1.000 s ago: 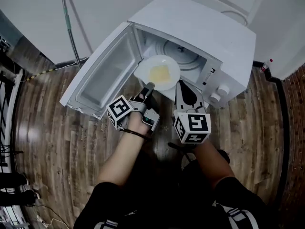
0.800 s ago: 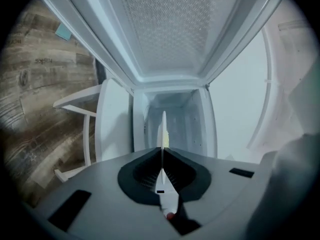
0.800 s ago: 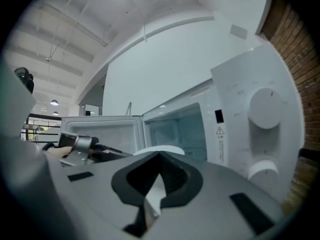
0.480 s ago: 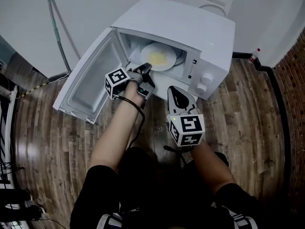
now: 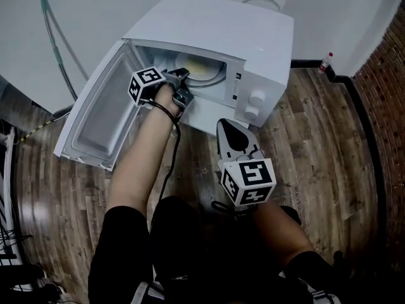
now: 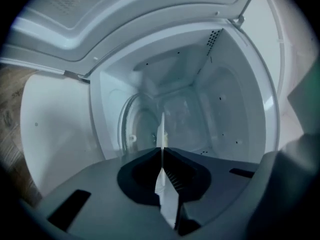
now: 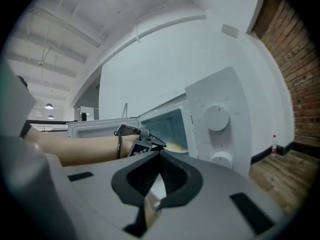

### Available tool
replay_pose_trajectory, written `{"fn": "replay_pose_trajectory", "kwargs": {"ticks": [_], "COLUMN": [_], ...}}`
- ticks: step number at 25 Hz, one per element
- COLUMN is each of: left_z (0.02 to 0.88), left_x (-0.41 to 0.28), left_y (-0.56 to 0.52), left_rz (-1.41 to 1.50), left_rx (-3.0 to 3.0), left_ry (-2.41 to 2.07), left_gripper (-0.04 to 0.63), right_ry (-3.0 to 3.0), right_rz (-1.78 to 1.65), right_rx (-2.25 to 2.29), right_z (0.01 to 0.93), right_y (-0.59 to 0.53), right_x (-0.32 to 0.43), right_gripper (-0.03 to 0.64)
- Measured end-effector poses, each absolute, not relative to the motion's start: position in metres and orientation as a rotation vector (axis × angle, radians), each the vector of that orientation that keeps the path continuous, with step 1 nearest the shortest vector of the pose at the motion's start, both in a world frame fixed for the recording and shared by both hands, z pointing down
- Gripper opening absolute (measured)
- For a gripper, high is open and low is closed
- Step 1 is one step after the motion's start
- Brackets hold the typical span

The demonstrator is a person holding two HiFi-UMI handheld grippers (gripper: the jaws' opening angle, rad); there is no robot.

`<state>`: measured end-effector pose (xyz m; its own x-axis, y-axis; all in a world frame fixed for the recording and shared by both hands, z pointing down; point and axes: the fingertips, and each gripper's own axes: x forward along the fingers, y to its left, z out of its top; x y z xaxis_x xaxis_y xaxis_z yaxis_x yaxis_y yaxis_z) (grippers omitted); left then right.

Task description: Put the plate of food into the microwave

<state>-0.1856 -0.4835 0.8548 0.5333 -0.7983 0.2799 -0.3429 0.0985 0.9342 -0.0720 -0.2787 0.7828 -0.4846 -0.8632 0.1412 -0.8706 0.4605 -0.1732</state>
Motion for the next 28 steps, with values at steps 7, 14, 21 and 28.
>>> {"fn": "replay_pose_trajectory", "kwargs": {"ticks": [7, 14, 21, 28], "left_z": [0.859, 0.858, 0.847, 0.815], "left_x": [-0.185, -0.192, -0.201, -0.212], "left_y": [-0.497, -0.508, -0.515, -0.481], "left_rz": [-0.029, 0.394, 0.619, 0.413], "left_rx": [1.751, 2.004, 2.168, 2.237], "left_ry": [-1.292, -1.617, -1.899, -1.868], "left_gripper": [0.053, 0.108, 0.109, 0.000], "right_ry": [-2.637, -2.660, -2.653, -2.656], "right_rz": [0.344, 0.301, 0.272, 0.279], "right_rx": [1.620, 1.569, 1.554, 1.547], "right_z": [0.779, 0.776, 0.778, 0.783], "right_y": [-0.281, -0.270, -0.264, -0.274], "right_x": [-0.062, -0.074, -0.077, -0.082], "right_gripper": [0.008, 0.008, 0.008, 0.008]}}
